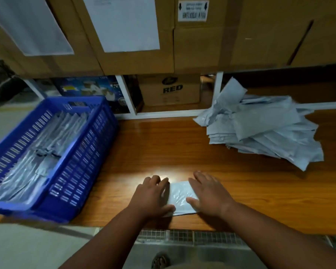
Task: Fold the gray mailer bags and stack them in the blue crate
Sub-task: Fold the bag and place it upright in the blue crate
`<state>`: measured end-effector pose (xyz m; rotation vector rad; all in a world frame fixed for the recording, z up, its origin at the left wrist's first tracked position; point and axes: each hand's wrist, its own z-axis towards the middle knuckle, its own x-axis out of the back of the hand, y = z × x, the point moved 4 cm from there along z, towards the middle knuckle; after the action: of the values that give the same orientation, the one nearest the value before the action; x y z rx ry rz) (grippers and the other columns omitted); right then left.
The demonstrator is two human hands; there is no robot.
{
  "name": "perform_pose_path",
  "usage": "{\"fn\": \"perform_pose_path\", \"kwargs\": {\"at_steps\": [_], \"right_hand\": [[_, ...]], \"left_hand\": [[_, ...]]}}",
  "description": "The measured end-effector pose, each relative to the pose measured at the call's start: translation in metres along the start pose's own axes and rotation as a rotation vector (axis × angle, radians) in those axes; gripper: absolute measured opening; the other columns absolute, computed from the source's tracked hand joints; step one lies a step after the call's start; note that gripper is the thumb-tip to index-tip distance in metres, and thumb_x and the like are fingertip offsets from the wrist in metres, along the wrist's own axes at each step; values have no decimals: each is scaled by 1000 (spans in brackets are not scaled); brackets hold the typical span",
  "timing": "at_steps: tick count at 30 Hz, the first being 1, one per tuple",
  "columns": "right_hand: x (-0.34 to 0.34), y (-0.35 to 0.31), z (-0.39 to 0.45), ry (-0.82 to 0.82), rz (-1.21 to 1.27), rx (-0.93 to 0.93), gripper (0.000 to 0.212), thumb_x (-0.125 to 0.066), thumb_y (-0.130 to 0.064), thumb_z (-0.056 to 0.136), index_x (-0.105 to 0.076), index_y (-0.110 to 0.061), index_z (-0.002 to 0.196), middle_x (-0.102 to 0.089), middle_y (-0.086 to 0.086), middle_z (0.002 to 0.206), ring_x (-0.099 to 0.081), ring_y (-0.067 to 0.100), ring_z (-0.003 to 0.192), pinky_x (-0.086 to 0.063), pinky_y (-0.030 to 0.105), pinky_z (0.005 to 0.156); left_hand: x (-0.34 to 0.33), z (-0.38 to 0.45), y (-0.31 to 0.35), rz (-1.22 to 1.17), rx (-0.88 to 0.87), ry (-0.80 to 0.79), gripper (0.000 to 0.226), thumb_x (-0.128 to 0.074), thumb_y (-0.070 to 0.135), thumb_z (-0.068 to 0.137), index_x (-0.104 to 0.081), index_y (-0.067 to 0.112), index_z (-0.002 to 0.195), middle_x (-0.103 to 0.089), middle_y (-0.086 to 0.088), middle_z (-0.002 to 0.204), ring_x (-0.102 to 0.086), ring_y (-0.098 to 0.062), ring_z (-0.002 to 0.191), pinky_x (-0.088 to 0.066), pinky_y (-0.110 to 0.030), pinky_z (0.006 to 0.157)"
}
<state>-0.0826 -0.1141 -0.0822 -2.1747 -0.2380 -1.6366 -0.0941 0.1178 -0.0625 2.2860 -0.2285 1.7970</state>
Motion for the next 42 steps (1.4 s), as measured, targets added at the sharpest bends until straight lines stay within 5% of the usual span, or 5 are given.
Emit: {"fn": "perform_pose_path", "kwargs": {"at_steps": [4,15,23,32,42], "right_hand": [[29,-16,16,-93,-90,77,88,-63,-73,89,-34,-30,161,-44,4,157,-42,30,142,-42,49,114],[145,-27,74,-135,22,208,12,-75,-39,96,-66,-33,96,-65,-9,100,-62,17,94,-56,41,81],[234,-119,134,44,62,348,21,-70,-39,101,-67,-39,121,-62,-12,111,-61,15,107,-54,37,85],[283,-277,199,120,18,518,12,-58,-41,105,-67,-36,100,-64,-8,103,-63,17,97,-56,45,87],[243,-465,276,46,-232,724,12,-61,-32,100,-73,-33,100,-71,-9,104,-64,20,97,-56,39,84]], "left_hand": [[16,4,-4,31,82,-142,83,-71,89,61,-55,37,124,-58,5,120,-51,-24,112,-47,-46,95],[139,-16,-65,-315,144,-41,19,-85,41,89,-69,34,95,-68,10,95,-65,-8,86,-54,-28,72],[229,-65,-148,-214,332,201,16,-81,41,92,-73,28,97,-69,9,92,-65,-11,87,-50,-31,72],[267,-153,-264,-263,505,518,21,-84,31,85,-64,28,82,-66,8,81,-65,-19,82,-51,-36,74],[219,-236,-380,-234,722,242,29,-88,37,78,-65,18,80,-67,-2,81,-63,-23,76,-43,-31,62]]}}
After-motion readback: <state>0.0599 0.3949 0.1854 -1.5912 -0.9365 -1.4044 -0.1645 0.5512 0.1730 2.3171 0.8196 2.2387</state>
